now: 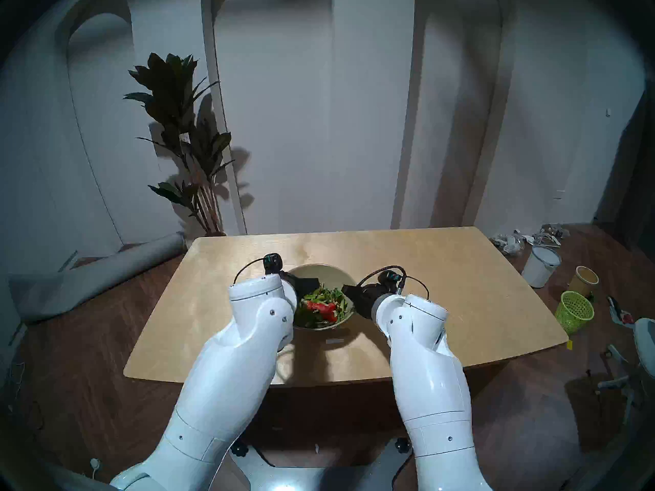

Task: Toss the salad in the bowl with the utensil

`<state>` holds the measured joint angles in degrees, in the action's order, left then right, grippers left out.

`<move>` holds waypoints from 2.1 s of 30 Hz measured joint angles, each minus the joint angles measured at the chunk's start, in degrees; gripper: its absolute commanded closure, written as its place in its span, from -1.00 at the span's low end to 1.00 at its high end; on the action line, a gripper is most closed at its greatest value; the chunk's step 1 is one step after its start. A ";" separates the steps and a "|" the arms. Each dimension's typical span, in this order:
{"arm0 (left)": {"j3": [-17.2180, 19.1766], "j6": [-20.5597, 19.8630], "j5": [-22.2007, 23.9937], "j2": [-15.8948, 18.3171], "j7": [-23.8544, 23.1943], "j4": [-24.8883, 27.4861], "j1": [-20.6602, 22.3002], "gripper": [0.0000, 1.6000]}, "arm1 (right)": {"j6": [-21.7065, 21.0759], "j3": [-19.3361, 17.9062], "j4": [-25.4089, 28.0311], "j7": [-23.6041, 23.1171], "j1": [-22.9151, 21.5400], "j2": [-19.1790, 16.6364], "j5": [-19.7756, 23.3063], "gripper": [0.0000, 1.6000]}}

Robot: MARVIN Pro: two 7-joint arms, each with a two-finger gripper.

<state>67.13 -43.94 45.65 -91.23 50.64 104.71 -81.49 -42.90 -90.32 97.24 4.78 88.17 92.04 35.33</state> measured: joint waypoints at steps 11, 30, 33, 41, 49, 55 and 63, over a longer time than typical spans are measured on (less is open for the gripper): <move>5.82 -2.13 9.05 -2.14 -0.24 -2.01 3.03 1.00 | 0.00 0.00 0.01 0.00 0.00 0.00 0.00 1.00; 10.13 -5.67 14.52 -4.63 0.59 2.57 6.49 1.00 | 0.00 0.00 0.00 0.00 0.00 0.00 0.00 1.00; 9.77 -6.21 14.68 -4.61 0.73 4.10 6.49 1.00 | 0.00 0.00 0.01 0.00 0.00 0.00 0.00 1.00; 4.12 -6.92 10.73 -0.79 -3.84 7.76 4.50 1.00 | 0.00 0.00 0.01 0.00 0.00 0.00 0.00 1.00; -2.40 -6.27 4.47 4.89 -9.19 9.86 0.28 1.00 | 0.00 0.00 0.00 0.00 0.00 0.00 0.00 1.00; -4.14 -3.59 1.17 9.29 -13.98 12.86 -2.99 1.00 | 0.00 0.00 0.00 0.00 0.00 0.00 0.00 1.00; -5.60 0.69 -1.28 15.07 -20.74 14.48 -6.02 1.00 | 0.00 0.00 0.01 0.00 0.00 0.00 0.00 1.00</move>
<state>61.53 -43.25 44.37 -76.16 29.90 119.19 -87.51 -42.90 -90.32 97.24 4.78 88.18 92.04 35.33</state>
